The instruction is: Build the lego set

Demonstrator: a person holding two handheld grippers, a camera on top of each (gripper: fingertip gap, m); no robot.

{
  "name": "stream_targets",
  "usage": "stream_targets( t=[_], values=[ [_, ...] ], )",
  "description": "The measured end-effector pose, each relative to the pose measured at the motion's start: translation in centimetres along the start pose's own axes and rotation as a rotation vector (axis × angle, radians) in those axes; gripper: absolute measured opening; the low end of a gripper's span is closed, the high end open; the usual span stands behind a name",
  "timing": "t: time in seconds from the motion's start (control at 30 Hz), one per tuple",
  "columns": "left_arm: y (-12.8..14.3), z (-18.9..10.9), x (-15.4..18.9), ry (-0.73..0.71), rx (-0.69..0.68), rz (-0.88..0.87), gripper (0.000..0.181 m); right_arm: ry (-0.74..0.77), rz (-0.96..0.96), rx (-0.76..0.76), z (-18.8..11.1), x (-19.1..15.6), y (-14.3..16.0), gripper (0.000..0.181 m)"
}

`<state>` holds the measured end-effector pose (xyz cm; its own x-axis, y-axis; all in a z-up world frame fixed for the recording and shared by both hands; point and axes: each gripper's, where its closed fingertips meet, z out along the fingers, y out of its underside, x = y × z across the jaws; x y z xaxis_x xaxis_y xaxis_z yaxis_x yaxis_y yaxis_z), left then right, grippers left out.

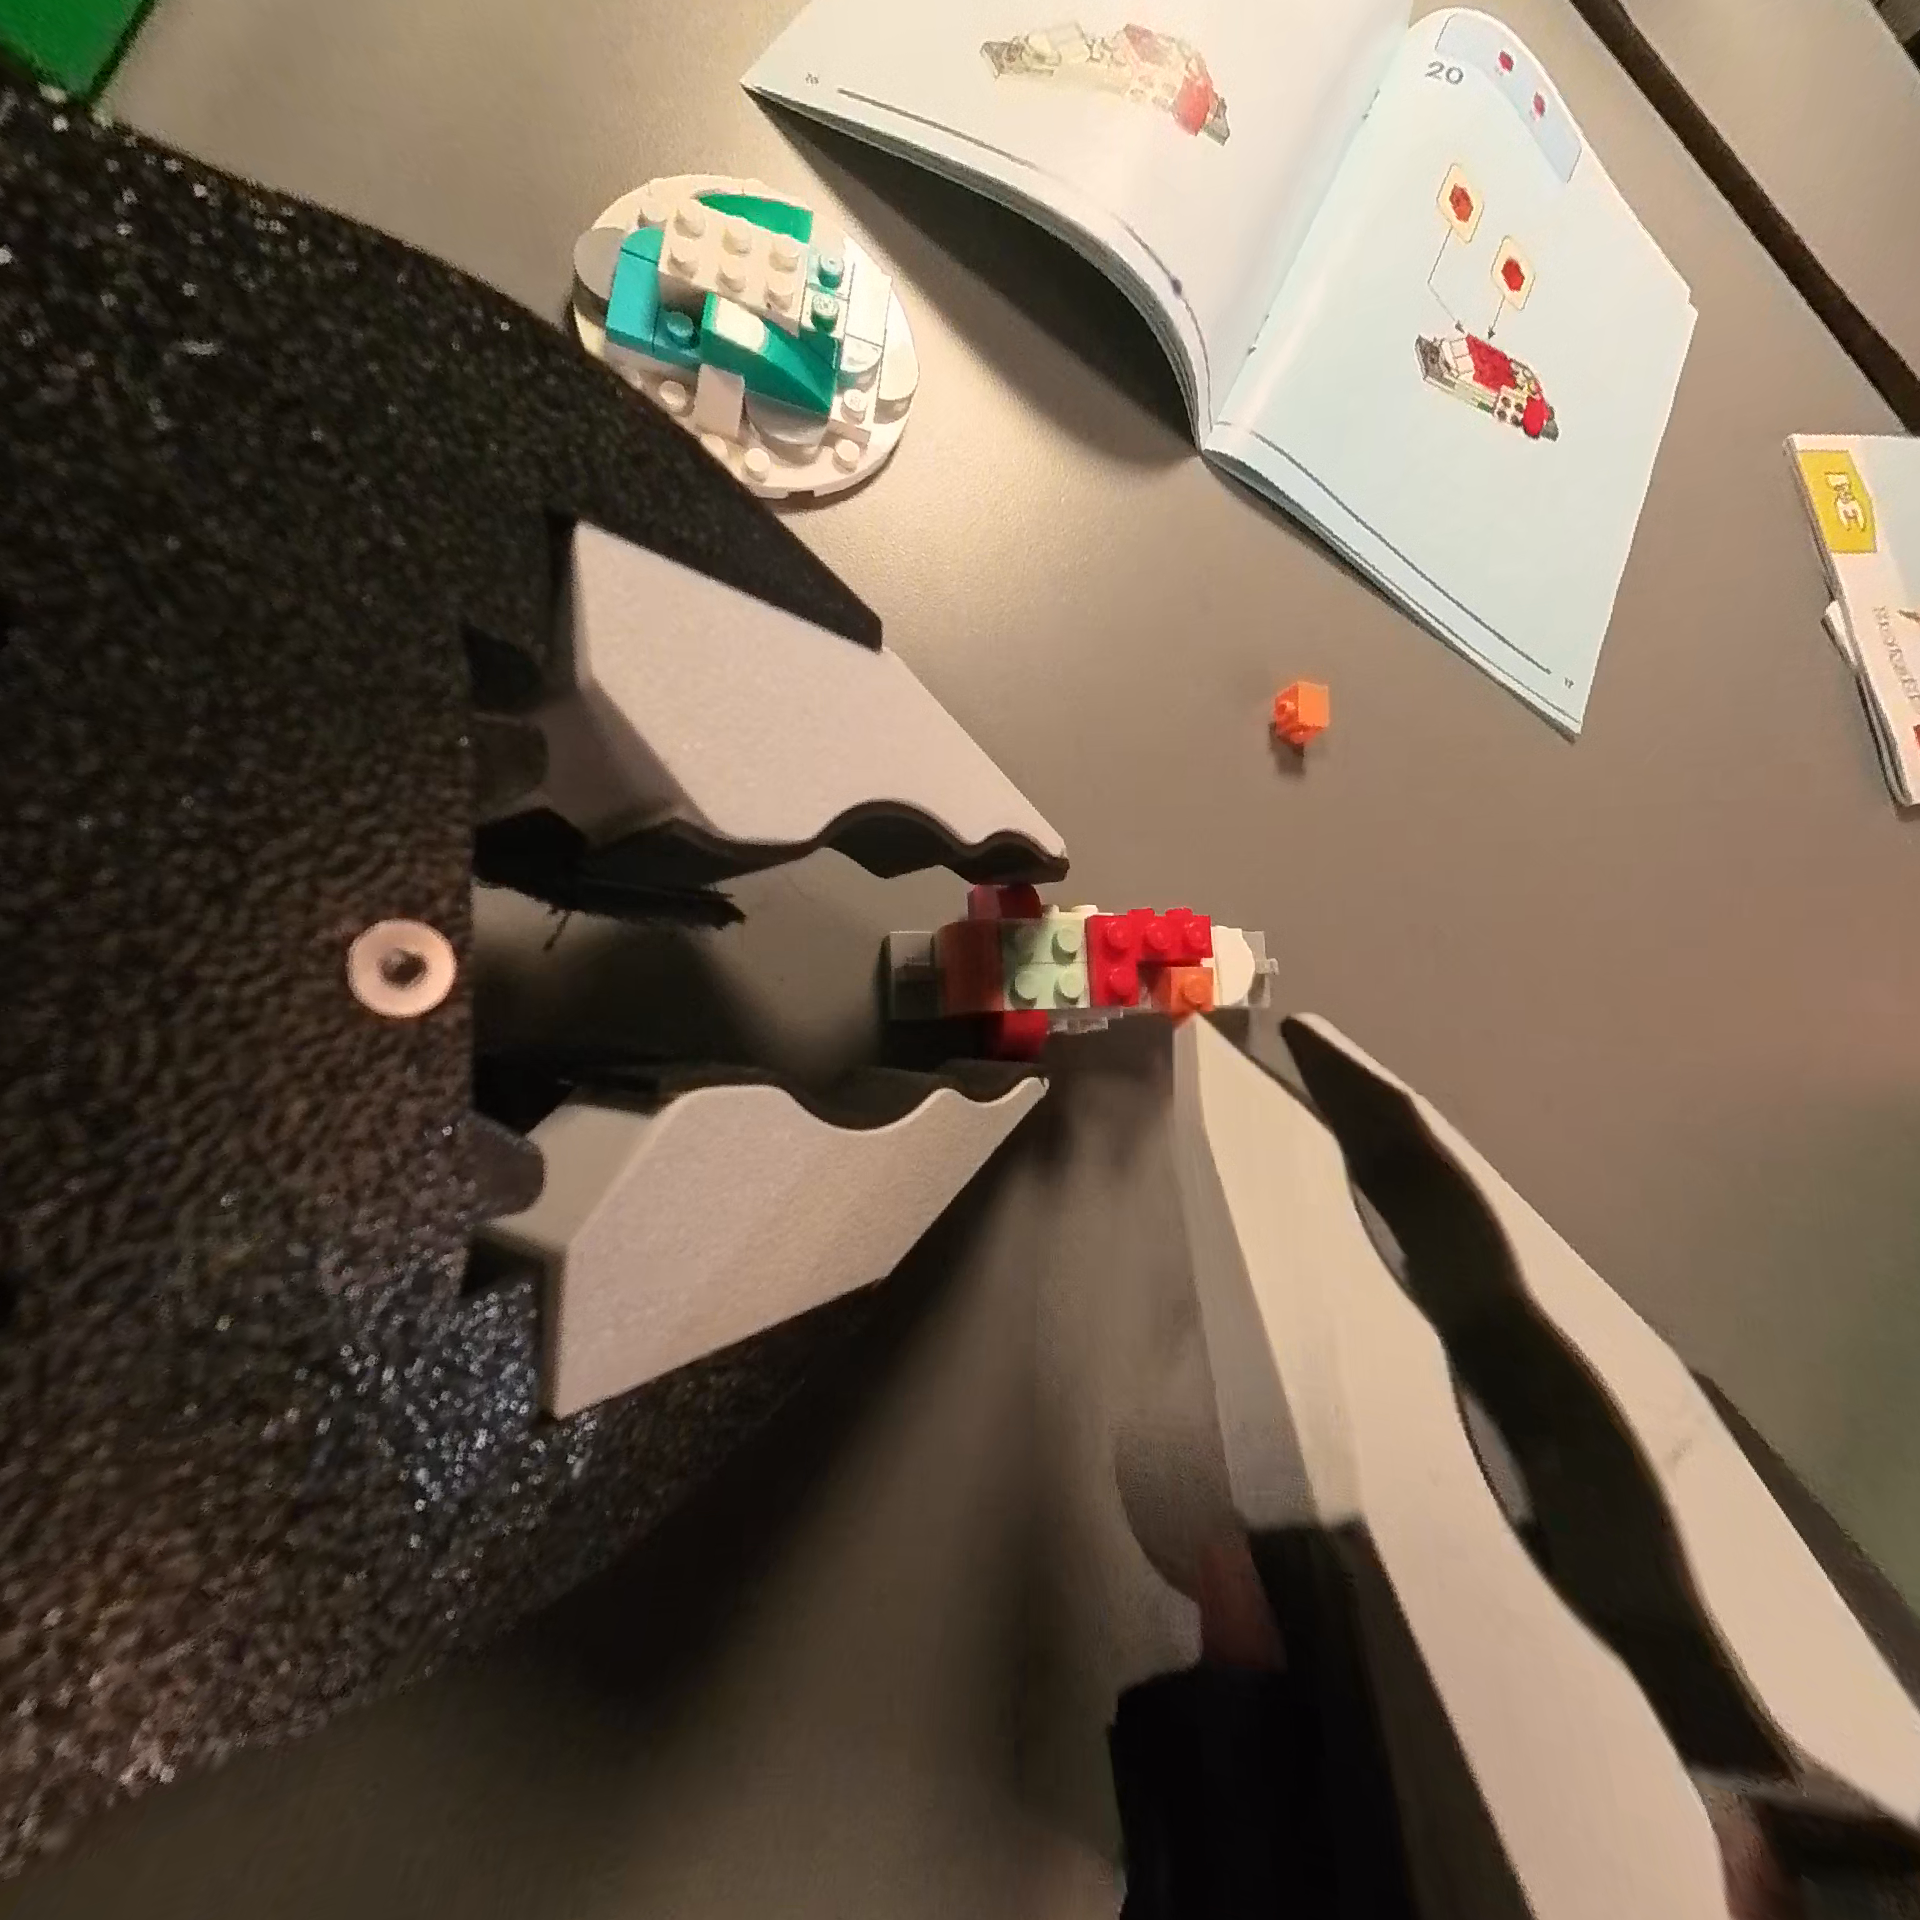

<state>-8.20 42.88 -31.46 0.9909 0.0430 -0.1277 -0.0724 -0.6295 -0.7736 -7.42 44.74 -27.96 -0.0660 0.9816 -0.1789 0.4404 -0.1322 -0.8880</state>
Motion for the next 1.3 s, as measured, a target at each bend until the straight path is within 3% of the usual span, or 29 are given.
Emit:
stream_targets(
  t=[0.13, 0.37, 0.43, 0.77, 1.3],
  values=[
    [-0.1, 0.0, 0.0, 0.036, -0.014, -0.043, 0.031, -0.020, -0.245, 0.088, -1.4, -0.1, -1.1, 0.032],
    [-0.2, -0.1, 0.2, 0.145, -0.013, -0.162, 0.031, 0.071, -1.155, -0.020, -0.3, 0.5, 1.1, 0.035],
    [-0.2, -0.1, 0.2, 0.174, -0.011, -0.190, 0.031, 0.095, -1.306, -0.017, 0.3, 0.6, 1.3, 0.033],
    [-1.2, -0.7, 0.5, 0.276, 0.037, -0.293, 0.031, 0.158, -1.555, 0.099, 1.4, -0.1, 0.7, 0.032],
    [-1.2, -0.8, 0.5, 0.314, 0.043, -0.335, 0.031, 0.131, -1.477, 0.080, 1.8, 0.1, 1.3, 0.026]
  ],
)
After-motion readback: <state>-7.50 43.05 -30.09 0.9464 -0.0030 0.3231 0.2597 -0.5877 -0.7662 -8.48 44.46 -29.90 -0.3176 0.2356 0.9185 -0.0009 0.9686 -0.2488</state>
